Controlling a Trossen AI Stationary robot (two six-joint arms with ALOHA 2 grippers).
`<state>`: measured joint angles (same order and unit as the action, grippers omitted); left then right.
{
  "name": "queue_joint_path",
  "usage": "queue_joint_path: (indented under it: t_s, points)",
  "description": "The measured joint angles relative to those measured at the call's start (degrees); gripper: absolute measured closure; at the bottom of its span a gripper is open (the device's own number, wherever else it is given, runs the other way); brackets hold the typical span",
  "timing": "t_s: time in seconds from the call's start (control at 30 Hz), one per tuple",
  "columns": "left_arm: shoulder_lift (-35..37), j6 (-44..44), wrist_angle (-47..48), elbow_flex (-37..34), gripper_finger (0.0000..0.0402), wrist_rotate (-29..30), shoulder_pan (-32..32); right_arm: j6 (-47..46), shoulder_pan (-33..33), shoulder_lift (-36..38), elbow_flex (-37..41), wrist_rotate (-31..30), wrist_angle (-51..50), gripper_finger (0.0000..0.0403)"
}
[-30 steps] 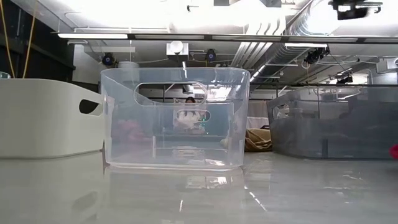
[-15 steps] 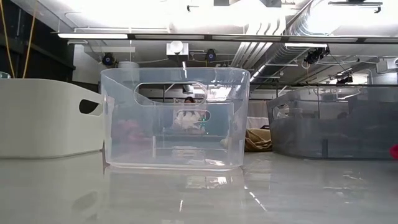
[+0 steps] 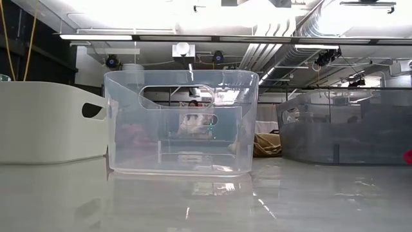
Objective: Sort spices by type
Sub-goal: Put the green seasoning bottle into the white bin
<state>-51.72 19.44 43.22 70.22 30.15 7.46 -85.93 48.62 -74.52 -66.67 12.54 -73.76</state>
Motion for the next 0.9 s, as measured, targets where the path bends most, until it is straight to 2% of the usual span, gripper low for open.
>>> queue_joint_path:
  t_s: [0.17,0.37,0.6,0.9]
  points:
    - [0.00,-0.02,0.08,0.00,0.0088,0.00,0.00,0.90,2.38,-5.70,0.00,-0.05,-0.99,0.0096]
    - [0.00,0.66,0.06,0.00,0.0088,0.00,0.00,-2.77,2.41,-9.74,0.00,-0.11,-3.42,0.0096]
    - [0.00,1.53,-0.02,0.00,0.0088,-0.68,0.00,-8.06,2.03,-9.38,0.00,0.02,-4.73,0.0096]
    - [0.00,3.04,-0.30,0.00,0.0088,-2.21,0.00,-9.64,2.01,-9.38,0.00,0.91,-4.91,0.0096]
